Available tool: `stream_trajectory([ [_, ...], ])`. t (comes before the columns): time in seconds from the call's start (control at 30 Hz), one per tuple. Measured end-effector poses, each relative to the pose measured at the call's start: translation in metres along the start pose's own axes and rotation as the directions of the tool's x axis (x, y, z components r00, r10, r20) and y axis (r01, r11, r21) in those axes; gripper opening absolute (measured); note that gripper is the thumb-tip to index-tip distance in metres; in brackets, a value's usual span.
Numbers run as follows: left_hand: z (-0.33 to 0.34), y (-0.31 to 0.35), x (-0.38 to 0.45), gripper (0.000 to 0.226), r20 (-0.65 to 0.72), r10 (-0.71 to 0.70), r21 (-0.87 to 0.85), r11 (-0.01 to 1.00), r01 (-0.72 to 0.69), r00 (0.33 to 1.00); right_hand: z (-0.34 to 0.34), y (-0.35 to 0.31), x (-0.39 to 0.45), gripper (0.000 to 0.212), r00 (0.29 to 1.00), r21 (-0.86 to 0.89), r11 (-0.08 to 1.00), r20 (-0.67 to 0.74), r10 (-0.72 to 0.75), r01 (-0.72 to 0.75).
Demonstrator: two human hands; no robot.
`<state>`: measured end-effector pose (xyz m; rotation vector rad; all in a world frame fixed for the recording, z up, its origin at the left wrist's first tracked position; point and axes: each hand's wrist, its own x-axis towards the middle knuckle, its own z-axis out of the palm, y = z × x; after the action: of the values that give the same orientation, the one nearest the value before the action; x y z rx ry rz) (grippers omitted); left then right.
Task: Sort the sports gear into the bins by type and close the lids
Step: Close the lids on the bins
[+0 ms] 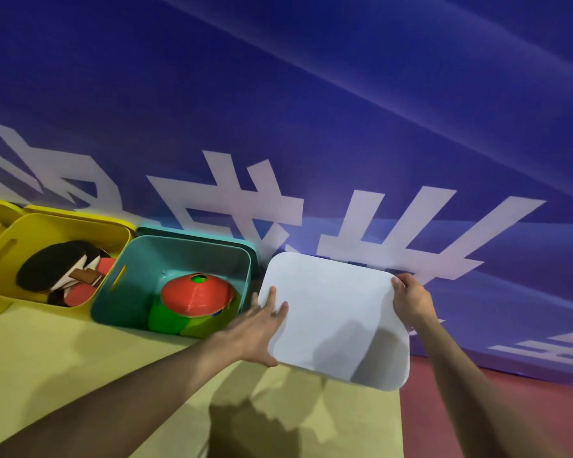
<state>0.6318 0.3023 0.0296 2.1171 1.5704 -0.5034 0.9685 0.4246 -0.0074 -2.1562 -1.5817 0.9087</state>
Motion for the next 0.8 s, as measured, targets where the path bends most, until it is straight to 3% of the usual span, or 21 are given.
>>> stream_trajectory([
  [0.2,0.003,-0.003,0.002,0.119,-0.022,0.014,0.004,1.000,-0.014,1.000,0.001,0.001,0.005,0.030,0.996,0.036,0.995,-0.009,0.090,-0.090],
  [0.47,0.003,-0.005,0.005,0.120,-0.002,0.020,0.011,1.000,-0.020,1.000,0.007,0.002,-0.002,0.030,0.995,0.095,0.992,-0.050,0.086,-0.081],
  [0.63,0.003,-0.009,0.003,0.124,0.036,0.030,-0.043,0.999,-0.028,0.999,0.001,-0.004,0.015,0.023,0.998,-0.217,0.975,0.035,0.049,-0.040],
  [0.8,0.004,-0.009,0.005,0.126,0.057,0.019,-0.050,0.999,-0.017,0.998,0.023,-0.029,0.011,0.042,0.976,-0.513,0.830,0.097,-0.196,0.218],
])
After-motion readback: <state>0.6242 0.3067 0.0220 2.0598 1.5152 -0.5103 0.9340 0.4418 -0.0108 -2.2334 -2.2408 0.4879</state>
